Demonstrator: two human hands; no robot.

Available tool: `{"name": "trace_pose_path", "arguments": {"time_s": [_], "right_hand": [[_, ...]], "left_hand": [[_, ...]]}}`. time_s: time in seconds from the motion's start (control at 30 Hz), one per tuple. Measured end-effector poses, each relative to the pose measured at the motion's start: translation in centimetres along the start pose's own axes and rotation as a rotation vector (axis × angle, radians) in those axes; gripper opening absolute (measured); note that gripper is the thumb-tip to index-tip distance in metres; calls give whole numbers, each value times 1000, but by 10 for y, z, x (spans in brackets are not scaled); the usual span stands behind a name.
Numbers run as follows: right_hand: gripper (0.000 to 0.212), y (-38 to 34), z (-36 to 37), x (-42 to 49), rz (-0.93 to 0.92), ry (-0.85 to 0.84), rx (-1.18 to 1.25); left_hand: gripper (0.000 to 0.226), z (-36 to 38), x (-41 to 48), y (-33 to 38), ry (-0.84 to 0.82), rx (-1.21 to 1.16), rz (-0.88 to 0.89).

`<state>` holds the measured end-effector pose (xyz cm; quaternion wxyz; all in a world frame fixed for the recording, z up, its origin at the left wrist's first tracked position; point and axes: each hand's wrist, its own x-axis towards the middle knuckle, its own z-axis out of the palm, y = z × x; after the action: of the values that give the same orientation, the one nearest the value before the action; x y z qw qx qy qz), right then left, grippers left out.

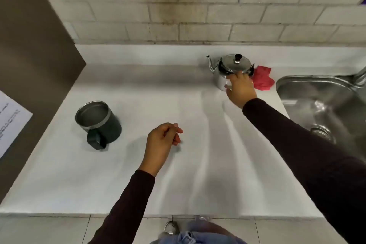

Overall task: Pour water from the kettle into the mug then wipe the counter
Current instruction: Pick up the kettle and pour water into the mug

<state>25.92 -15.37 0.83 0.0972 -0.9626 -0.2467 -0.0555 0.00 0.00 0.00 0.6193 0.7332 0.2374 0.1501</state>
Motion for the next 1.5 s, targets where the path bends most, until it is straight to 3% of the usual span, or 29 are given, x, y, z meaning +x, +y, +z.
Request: {"name": "trace_pose_path", "arguments": {"time_s": [0.17, 0.33, 0.67, 0.77, 0.97, 1.27, 1.5], "right_hand": [[62, 20, 4, 46, -32, -64, -68], [27, 28, 7, 64, -131, 30, 36], [26, 25, -54, 84, -152, 131, 190], [24, 6, -77, 69, -173, 190, 264], [19, -65, -111, 18, -309, 96, 498], [19, -178, -120, -21, -678, -103, 411], [19, -250, -129, -23, -880, -188, 200]], "left_hand": [[32, 10, 17, 5, 143, -39, -40], [32, 14, 19, 1, 222, -38, -60], [36, 5, 32, 16, 211, -56, -13], [35, -13, 33, 20, 173, -53, 35], [35, -57, 28, 15, 179, -96, 68], [33, -129, 10, 6, 338, -162, 71], [34, -173, 2, -13, 430, -165, 52]]}}
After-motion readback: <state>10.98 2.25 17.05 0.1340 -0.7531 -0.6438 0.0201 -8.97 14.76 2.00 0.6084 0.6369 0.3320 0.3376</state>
